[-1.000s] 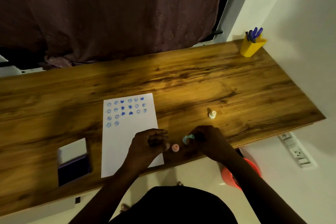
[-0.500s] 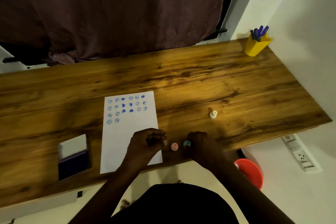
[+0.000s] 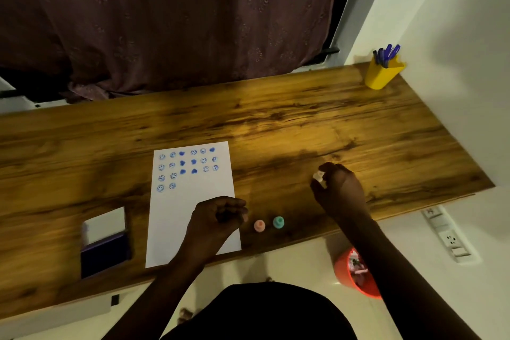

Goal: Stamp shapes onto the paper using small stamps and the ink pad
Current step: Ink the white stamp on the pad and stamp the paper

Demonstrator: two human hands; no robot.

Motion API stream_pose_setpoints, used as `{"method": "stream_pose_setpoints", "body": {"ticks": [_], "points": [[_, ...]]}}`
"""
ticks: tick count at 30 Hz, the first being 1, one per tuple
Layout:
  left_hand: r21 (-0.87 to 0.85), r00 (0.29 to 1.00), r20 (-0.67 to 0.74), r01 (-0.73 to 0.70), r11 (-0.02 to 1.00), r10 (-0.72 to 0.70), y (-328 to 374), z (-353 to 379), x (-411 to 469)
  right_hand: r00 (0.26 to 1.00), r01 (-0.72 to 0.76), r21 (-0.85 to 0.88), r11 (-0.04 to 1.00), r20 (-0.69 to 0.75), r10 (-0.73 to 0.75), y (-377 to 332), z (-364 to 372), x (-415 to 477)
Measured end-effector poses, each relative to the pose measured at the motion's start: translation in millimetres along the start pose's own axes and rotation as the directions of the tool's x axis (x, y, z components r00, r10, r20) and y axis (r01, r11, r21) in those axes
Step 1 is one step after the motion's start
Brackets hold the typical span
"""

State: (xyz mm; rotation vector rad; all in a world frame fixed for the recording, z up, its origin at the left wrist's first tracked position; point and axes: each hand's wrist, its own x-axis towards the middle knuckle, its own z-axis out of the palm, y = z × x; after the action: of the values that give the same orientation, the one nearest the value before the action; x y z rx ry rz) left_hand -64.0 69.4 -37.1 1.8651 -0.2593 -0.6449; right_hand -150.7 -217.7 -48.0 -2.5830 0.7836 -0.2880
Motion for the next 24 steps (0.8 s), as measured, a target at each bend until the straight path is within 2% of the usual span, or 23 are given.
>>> {"method": "stream_pose_setpoints", "body": {"ticks": [4, 13, 17, 19, 21, 24], "points": [[-0.004, 1.000, -0.003, -0.010, 1.000, 0.010, 1, 0, -1, 0.999, -0.037, -0.092, 0.995, 0.027, 0.040, 16, 6, 21], [-0.016, 0.999, -0.035, -0.025, 1.000, 0.025, -2, -6, 0, 0.990, -0.060, -0.110, 0.992, 0.117, 0.073, 17, 17, 42], [-0.079, 0.999, -0.045, -0.011, 0.997, 0.007, -1, -8, 1, 0.999, 0.004, 0.100, 0.995, 0.032, -0.007, -7, 3, 37], [-0.119, 0.999, -0.050, -0.014, 0.993, 0.008, 1, -8, 1, 0.997, -0.055, 0.291, 0.955, 0.065, 0.037, -26, -4, 31], [-0.170, 0.998, -0.055, -0.016, 0.985, 0.007, 4, -10, 1, 0.967, -0.223, 0.539, 0.812, 0.226, 0.116, -51, -8, 24], [-0.256, 0.999, -0.051, -0.013, 0.966, 0.000, 10, -13, 1, 0.909, -0.369, 0.682, 0.632, 0.408, 0.091, -86, -11, 12]]}}
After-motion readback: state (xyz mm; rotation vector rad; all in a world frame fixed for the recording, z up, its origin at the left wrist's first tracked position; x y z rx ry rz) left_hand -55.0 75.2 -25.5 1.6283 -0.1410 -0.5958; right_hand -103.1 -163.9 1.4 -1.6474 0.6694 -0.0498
